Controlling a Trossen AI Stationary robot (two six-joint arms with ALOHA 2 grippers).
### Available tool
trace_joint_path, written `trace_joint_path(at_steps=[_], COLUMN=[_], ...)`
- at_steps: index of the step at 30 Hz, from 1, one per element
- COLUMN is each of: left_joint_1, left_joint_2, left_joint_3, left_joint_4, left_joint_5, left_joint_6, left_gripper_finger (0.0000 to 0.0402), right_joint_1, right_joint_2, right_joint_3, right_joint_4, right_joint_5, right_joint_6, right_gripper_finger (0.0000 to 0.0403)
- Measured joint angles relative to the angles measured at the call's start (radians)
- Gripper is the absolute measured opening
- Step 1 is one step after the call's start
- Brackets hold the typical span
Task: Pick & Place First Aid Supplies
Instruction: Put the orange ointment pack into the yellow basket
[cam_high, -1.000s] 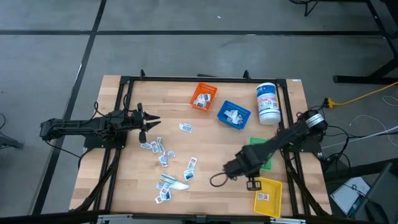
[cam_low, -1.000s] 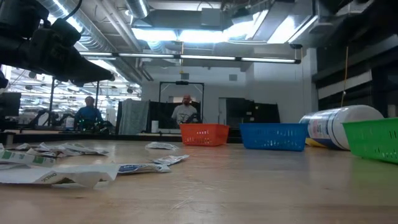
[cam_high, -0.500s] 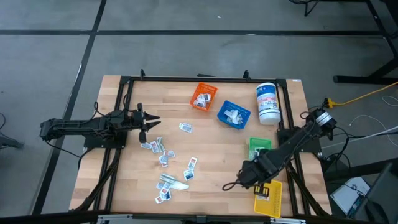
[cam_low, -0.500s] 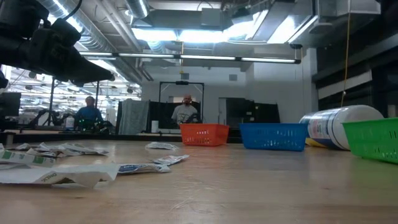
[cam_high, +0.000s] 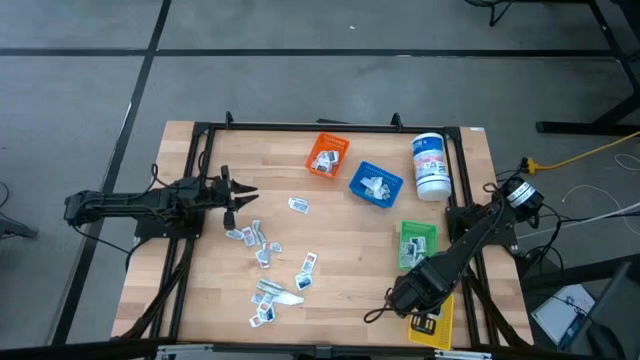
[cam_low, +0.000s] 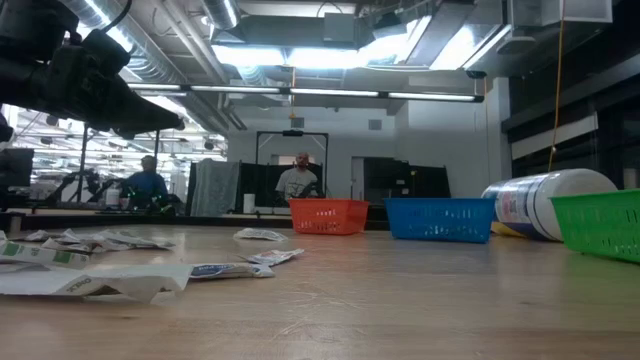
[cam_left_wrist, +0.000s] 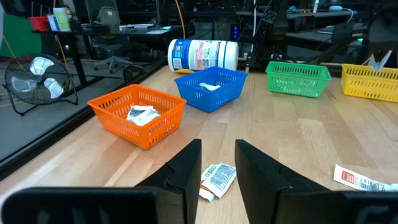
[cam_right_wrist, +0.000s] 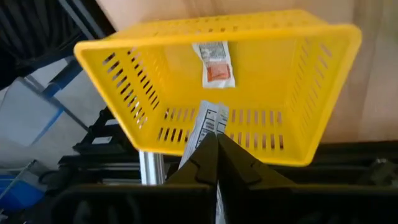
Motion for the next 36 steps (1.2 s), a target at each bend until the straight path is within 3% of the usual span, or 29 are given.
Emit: trace_joint_path(at_steps=[4, 18, 28, 36], left_joint_1=[0.0, 0.0, 0.0, 0.0], left_joint_2=[0.0, 0.0, 0.0, 0.0], left_joint_3=[0.0, 0.0, 0.0, 0.0], left_joint_4=[0.0, 0.0, 0.0, 0.0], left_joint_5=[0.0, 0.0, 0.0, 0.0], left_joint_6=[0.0, 0.0, 0.0, 0.0], left_gripper_finger=[0.0092, 0.0093, 0.0093, 0.0092], right_joint_1=[0.0, -0.022, -0.104, -0.247], right_joint_2=[0.0, 0.0, 0.0, 0.0], right_joint_3=[-0.005, -0.005, -0.004, -0.004], right_joint_4=[0.015, 0.057, 0.201, 0.3], right_joint_5=[0.049, 0.064, 0.072, 0.227], right_joint_6=[-0.005, -0.062, -0.296, -0.562], right_gripper_finger=[0.0015, 0.0132, 0.0138, 0.0138])
